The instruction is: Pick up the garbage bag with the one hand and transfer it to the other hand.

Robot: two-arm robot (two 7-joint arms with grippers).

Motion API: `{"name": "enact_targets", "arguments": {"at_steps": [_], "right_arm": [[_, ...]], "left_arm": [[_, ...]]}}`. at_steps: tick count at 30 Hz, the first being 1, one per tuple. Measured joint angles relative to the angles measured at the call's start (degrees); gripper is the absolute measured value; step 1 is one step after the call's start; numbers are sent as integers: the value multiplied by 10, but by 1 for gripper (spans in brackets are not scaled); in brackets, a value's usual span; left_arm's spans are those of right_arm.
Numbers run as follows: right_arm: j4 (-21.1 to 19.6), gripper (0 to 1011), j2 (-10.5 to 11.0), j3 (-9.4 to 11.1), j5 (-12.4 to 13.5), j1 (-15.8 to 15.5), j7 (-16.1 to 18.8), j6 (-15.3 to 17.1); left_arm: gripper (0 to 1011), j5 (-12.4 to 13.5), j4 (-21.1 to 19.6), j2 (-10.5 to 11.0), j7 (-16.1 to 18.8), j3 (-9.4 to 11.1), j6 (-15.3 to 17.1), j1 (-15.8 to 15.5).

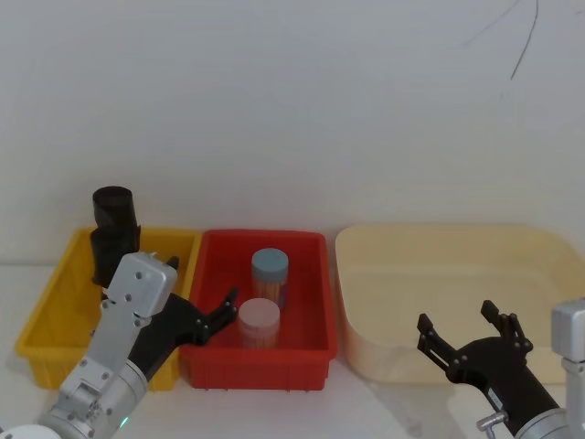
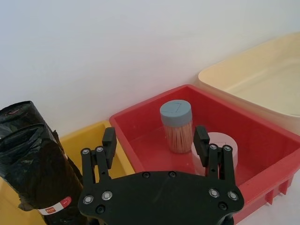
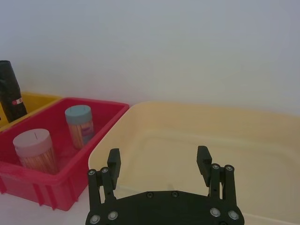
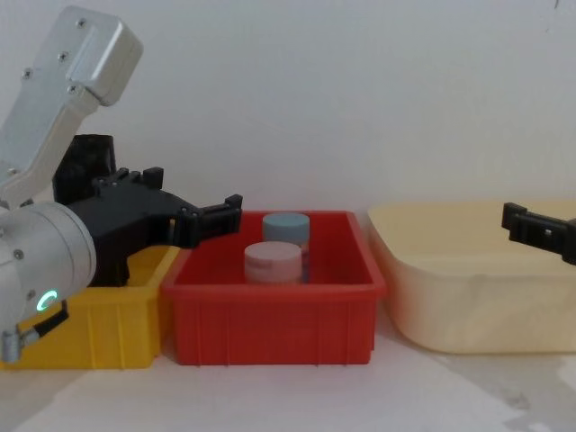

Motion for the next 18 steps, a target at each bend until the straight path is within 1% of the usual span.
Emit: {"name": "enact_targets", "arguments": {"at_steps": [3,7,10,14,15,16,18], "right_arm": [[0,1002,0,1,0,0,0,0],[-1,1002,1,4,3,4,3,4],[-5,1002,2,9,9,10,10,10],[-12,1002,4,14,20,23,21,22],[-16,1002,4,15,25,31,26,26],[-16,1002,4,15,25,31,26,26],[-21,1002,2,15,36,46,37,38]], "left_arm": [[1000,0,1,-1,0,0,0,-1],[1000,0,3,-7,-3,3,4,-10],[1000,0,3,-15,-10,5,15,-25],[1000,-1,-3,-20,-15,5,26,-39],[1000,-2,-9,-22,-18,4,34,-46],[1000,-3,-11,-22,-19,4,38,-49],[1000,-5,-22,-21,-23,0,49,-57]]}}
